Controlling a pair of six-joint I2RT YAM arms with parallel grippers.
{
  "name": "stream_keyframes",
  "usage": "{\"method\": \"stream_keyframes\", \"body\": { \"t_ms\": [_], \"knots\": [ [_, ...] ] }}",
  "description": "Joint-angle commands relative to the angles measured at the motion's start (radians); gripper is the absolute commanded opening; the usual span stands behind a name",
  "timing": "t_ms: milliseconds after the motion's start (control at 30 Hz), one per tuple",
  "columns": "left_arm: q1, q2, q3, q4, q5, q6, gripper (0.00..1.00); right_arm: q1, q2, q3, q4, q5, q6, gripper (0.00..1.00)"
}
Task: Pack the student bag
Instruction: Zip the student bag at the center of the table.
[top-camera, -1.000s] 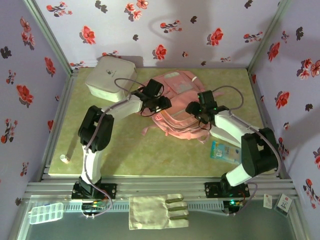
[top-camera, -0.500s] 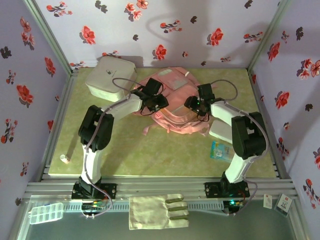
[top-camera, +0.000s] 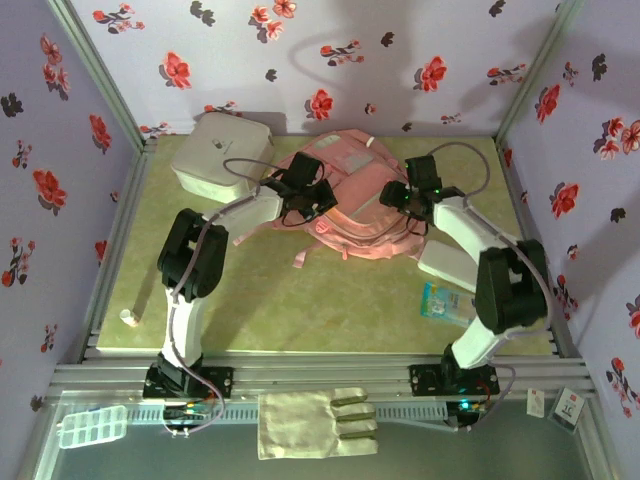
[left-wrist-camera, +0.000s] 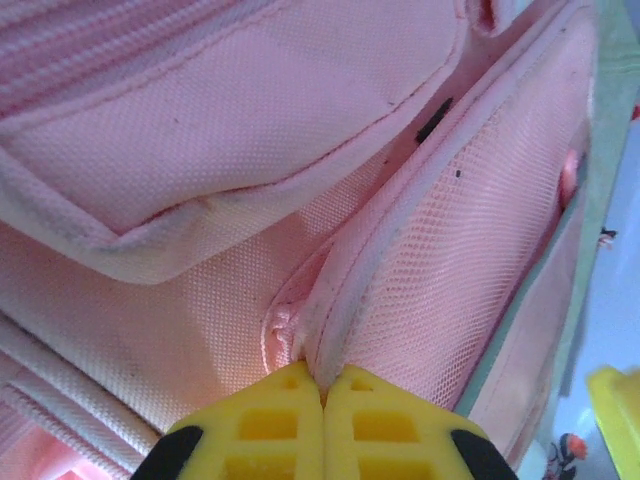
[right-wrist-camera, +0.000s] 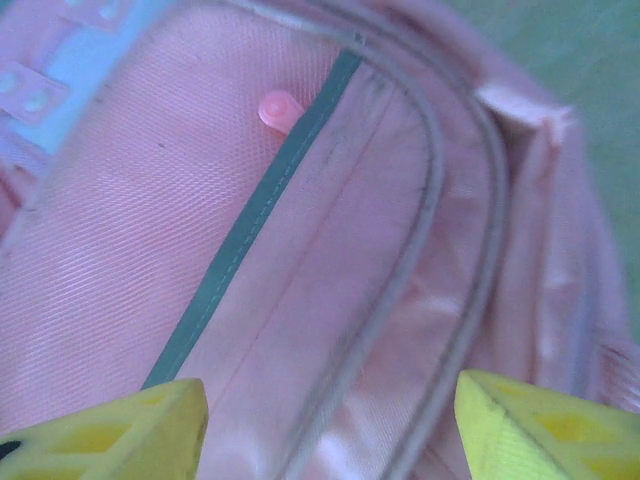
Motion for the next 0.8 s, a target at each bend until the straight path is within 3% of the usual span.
{"method": "stream_keyframes", "body": {
  "t_ms": [0, 233, 500, 767],
  "knots": [
    [0.007, -0.087, -0.005, 0.174, 0.030, -0.063, 0.00, 0.020, -0.122, -0.042, -0.122, 0.089, -0.036, 0.67],
    [0.013, -0.122, -0.014, 0.260, 0.009, -0.135, 0.00, 0.211, -0.245, -0.109, -0.203, 0.152, -0.009, 0.65],
    [0.015, -0.104, 0.014, 0.258, 0.000, -0.139, 0.00, 0.474, -0.178, -0.153, -0.104, 0.267, 0.035, 0.52],
    [0.015, -0.083, 0.030, 0.239, -0.004, -0.126, 0.00, 0.534, -0.025, -0.192, 0.066, 0.282, 0.097, 0.38]
  ]
}}
